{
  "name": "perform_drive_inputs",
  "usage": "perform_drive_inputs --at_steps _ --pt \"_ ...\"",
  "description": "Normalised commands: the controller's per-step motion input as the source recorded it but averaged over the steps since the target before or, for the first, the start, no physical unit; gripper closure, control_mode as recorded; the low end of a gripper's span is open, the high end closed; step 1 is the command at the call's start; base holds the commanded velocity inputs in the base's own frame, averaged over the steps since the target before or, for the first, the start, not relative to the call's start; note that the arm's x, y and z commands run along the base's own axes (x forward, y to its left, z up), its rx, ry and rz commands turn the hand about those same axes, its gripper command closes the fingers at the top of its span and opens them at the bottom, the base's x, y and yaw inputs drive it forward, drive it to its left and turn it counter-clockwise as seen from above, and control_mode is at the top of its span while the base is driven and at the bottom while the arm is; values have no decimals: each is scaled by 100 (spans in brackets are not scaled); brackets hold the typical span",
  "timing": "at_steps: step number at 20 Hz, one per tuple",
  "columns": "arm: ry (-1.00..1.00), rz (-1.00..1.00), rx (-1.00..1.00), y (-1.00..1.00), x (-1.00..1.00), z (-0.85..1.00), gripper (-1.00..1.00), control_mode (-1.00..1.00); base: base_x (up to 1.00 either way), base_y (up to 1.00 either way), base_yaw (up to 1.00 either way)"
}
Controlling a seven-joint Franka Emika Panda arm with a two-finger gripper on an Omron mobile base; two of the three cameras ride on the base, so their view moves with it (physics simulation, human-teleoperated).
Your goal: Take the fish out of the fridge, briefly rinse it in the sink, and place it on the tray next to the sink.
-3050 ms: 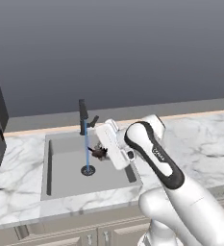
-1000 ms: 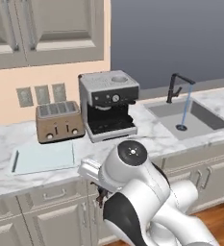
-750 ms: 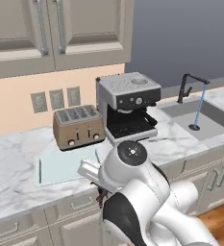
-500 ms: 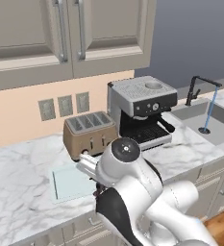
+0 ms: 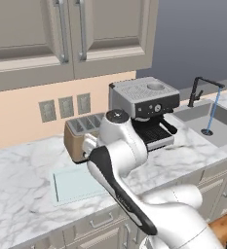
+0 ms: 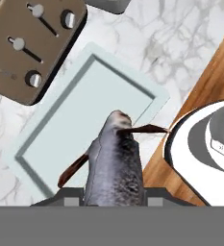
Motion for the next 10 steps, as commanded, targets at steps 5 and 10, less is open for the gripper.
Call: perform_drive_inputs --at_steps 5,10 --pt "0 0 -2 0 51 -55 100 -100 0 0 0" --pt "0 0 -6 1 50 -70 100 -100 0 0 0"
